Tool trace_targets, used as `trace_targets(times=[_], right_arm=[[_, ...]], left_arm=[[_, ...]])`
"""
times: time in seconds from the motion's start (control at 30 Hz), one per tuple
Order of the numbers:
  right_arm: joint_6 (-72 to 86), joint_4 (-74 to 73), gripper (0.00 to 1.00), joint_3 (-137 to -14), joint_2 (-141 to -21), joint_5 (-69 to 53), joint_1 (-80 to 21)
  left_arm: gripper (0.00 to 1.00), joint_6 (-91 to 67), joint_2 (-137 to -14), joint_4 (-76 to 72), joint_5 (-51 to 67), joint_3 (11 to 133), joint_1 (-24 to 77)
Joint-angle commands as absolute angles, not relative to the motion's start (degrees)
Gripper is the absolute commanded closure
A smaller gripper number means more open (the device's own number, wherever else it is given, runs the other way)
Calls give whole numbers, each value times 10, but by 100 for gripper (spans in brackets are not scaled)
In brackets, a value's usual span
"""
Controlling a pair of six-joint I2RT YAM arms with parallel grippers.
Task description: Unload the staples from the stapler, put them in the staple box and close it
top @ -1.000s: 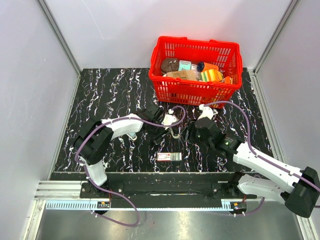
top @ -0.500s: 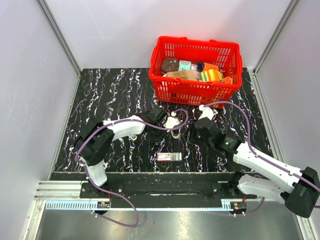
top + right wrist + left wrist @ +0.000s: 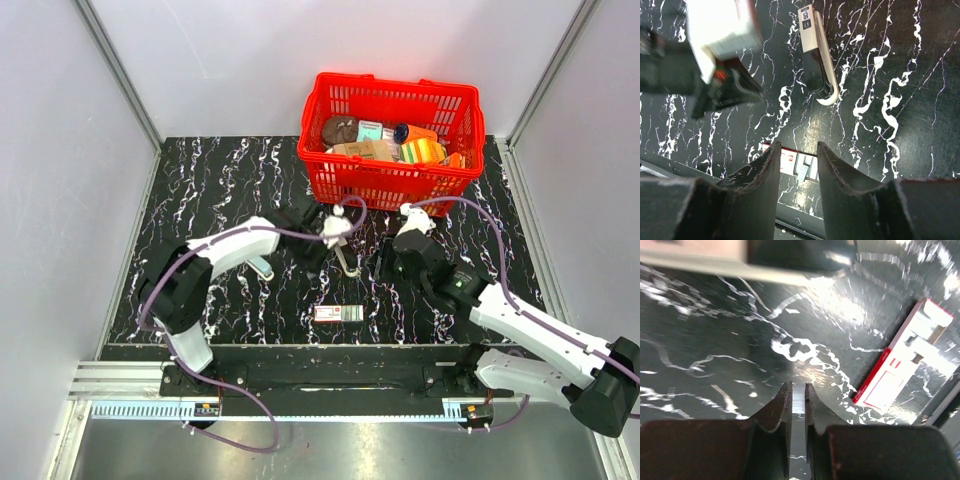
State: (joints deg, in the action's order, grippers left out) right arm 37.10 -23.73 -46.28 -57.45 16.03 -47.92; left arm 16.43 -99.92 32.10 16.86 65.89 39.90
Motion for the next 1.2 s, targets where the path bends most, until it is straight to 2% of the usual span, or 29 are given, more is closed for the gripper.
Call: trace_targets(times=[0.0, 0.17, 0.27, 0.3, 0.4, 0.53, 0.63, 1.17], right_arm=[[363, -222, 60, -497, -560, 170, -474], [355, -154, 55, -512, -558, 106, -474], [352, -99, 48, -529, -567, 55, -473], [352, -82, 46, -536, -570, 41, -474], [352, -40, 38, -553, -577, 15, -474], [352, 23, 32, -574, -592, -12, -474], [356, 47, 30, -591, -606, -25, -473], [390, 123, 32, -619, -647, -75, -439]], left_arm=[[98, 133, -936, 352, 297, 764, 328], [97, 4, -914, 322, 524, 849, 235], [96, -151, -906, 203, 640, 835, 200], [96, -225, -900, 142, 669, 814, 193], [95, -490, -888, -189, 721, 734, 178], [94, -803, -919, -569, 739, 680, 174], [94, -979, -954, -745, 735, 676, 174], [94, -970, -913, -731, 721, 639, 181]])
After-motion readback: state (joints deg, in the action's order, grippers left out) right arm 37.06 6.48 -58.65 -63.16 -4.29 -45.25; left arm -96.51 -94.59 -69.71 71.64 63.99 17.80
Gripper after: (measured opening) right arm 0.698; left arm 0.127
